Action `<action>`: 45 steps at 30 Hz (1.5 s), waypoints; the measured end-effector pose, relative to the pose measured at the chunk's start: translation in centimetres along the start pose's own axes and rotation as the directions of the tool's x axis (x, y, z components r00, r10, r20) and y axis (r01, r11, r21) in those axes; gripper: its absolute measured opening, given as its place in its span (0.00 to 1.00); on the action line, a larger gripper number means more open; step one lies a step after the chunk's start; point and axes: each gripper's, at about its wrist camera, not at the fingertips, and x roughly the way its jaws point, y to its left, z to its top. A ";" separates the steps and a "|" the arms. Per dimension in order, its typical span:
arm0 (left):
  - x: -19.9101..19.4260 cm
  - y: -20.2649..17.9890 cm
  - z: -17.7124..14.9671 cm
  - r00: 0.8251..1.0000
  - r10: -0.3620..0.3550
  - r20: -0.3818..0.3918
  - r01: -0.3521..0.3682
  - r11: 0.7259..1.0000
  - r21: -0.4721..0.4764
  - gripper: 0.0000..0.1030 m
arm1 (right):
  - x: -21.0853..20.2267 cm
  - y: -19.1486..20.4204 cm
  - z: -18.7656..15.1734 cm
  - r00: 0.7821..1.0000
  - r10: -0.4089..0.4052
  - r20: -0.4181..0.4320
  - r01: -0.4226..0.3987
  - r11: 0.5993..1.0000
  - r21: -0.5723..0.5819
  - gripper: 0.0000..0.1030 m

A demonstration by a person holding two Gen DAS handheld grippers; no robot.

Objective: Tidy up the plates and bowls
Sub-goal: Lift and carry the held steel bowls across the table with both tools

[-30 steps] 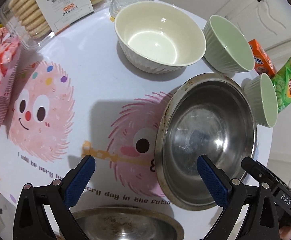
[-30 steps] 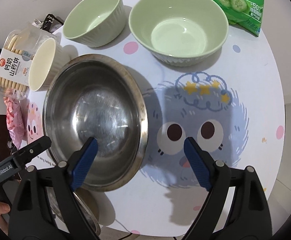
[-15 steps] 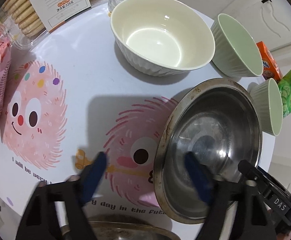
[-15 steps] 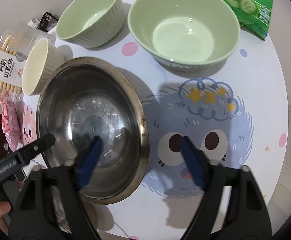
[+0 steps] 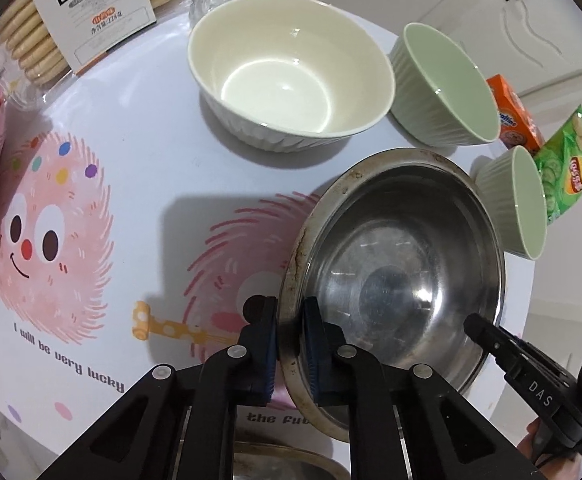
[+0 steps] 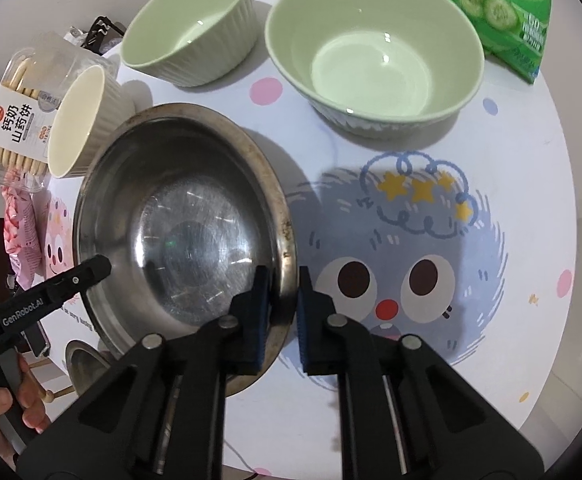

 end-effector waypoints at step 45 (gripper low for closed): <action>-11.8 9.7 -14.8 0.990 -0.028 0.139 0.033 0.999 -0.039 0.10 | -6.9 9.7 -13.2 0.995 0.033 0.093 -0.016 0.984 -0.177 0.14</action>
